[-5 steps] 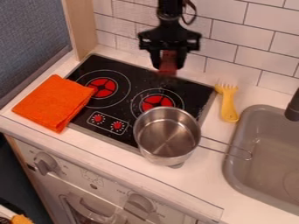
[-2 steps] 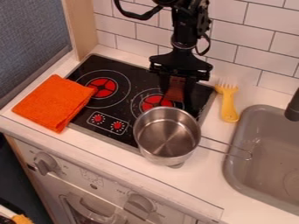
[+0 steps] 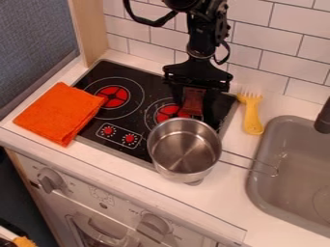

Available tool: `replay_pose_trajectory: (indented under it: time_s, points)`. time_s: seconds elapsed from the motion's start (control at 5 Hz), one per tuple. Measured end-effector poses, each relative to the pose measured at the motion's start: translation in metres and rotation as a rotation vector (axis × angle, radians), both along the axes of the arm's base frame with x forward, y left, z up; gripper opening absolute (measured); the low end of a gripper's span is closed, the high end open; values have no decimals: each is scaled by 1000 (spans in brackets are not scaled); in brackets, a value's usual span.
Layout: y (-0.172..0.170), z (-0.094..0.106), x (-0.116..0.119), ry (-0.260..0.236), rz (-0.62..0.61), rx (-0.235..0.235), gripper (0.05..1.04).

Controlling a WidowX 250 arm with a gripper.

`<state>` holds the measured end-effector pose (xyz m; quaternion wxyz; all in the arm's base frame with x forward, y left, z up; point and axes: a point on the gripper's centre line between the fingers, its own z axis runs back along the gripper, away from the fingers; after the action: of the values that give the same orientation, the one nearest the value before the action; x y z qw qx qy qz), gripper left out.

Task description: Move the brown object to the right burner

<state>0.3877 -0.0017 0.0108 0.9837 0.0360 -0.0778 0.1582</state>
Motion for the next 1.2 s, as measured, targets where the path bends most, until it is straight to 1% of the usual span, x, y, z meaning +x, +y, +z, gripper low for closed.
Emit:
replay_pose_trajectory:
  time_s: [0.2,0.4,0.6,0.8,1.0,1.2]
  points:
    - [2,0,0,-2,13,-2,1003]
    - [9,0,-4,5,41,-15,1000]
    - [14,4,-10,22,43,-45,1000]
    - [19,34,-12,-74,52,-92,1000]
    - [18,61,-15,-154,31,-122,1000]
    - [18,83,-18,-206,8,-132,1000]
